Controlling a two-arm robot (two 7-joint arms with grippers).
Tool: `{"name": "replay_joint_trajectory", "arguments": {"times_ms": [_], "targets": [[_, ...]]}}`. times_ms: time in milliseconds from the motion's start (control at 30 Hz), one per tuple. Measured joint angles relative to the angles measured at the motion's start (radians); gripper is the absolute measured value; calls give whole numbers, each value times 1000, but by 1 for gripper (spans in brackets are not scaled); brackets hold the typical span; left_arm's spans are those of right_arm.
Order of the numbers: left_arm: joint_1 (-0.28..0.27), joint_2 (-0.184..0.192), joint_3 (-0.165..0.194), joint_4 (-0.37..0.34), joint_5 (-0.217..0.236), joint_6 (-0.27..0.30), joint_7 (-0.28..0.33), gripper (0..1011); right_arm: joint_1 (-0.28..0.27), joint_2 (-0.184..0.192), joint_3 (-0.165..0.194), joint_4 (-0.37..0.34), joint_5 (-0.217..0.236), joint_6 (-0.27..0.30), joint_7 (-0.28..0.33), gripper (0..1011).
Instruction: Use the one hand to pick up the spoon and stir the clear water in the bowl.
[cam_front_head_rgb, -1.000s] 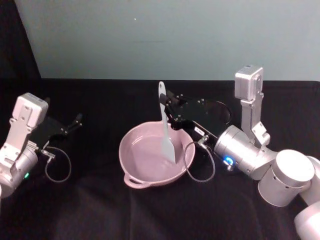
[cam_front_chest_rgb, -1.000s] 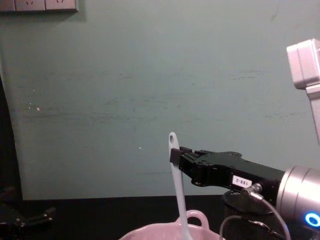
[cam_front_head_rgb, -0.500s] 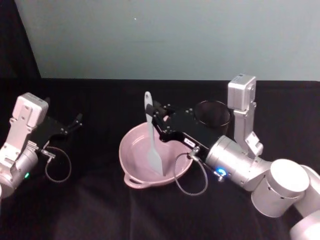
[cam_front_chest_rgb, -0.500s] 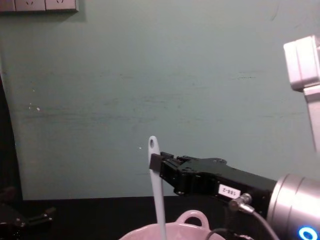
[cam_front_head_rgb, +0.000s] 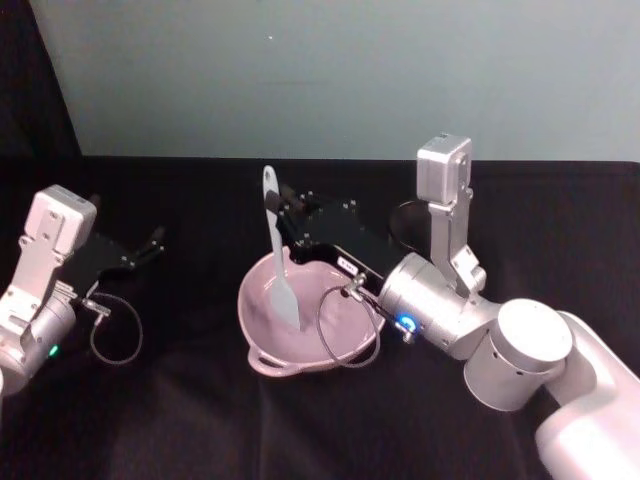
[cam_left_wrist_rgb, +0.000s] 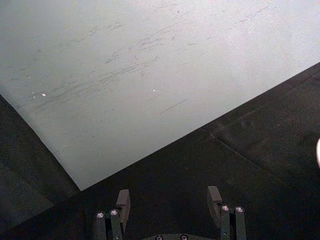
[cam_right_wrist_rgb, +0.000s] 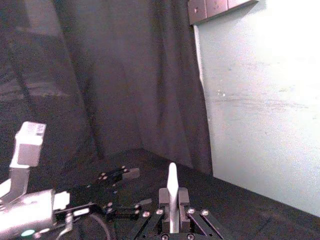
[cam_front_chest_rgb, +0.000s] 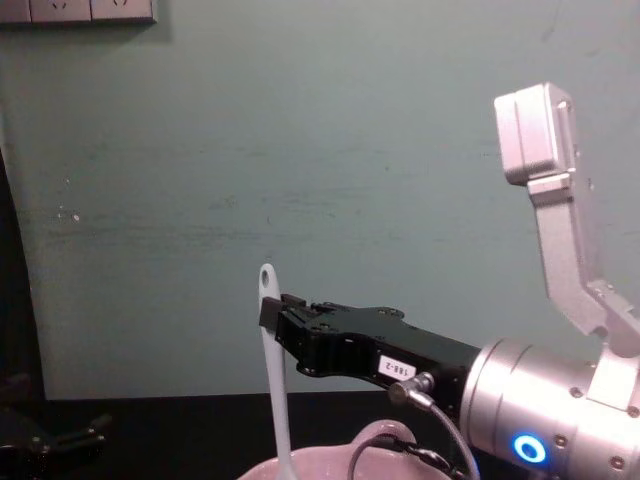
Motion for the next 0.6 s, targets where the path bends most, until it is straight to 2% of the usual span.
{"name": "replay_joint_trajectory", "arguments": {"times_ms": [200,300,600], "targets": [[0,0,0,0,0,0,0,1011,46,-31,12,89,-16,-43,-5,110],[0,0,0,0,0,0,0,1011,56,-35,22,109,-27,-57,-10,110],[0,0,0,0,0,0,0,1011,42,-12,49,94,-61,-85,-22,111]]}}
